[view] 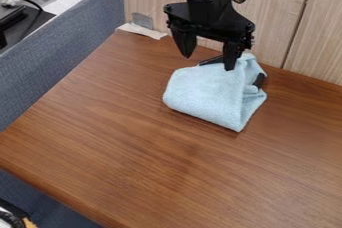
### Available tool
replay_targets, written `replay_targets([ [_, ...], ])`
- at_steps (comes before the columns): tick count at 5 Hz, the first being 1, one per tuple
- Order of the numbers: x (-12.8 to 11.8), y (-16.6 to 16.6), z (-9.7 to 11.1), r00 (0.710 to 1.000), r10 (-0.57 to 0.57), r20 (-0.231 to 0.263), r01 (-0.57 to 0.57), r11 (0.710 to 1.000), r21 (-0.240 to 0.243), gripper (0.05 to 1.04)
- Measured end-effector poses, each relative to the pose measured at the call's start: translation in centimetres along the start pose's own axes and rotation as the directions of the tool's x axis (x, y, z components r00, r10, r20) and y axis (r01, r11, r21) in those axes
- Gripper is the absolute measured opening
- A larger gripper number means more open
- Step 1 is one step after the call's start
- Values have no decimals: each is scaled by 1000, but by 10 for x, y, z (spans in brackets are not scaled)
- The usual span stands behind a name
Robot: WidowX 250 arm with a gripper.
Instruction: Moved the cloth from top to right
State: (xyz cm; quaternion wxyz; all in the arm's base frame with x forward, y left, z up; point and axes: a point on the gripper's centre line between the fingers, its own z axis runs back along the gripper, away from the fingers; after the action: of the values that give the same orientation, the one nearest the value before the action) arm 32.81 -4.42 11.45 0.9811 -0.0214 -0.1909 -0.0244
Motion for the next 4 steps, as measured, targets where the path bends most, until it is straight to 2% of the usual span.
replay_targets([
  [1, -4, 0, -10, 999, 5, -34, -5, 1000, 3, 1001],
  [2, 7, 2, -34, 996, 26, -90, -24, 999, 23, 1001],
  [4, 40, -3, -76, 991, 56, -125, -54, 998, 21, 1001],
])
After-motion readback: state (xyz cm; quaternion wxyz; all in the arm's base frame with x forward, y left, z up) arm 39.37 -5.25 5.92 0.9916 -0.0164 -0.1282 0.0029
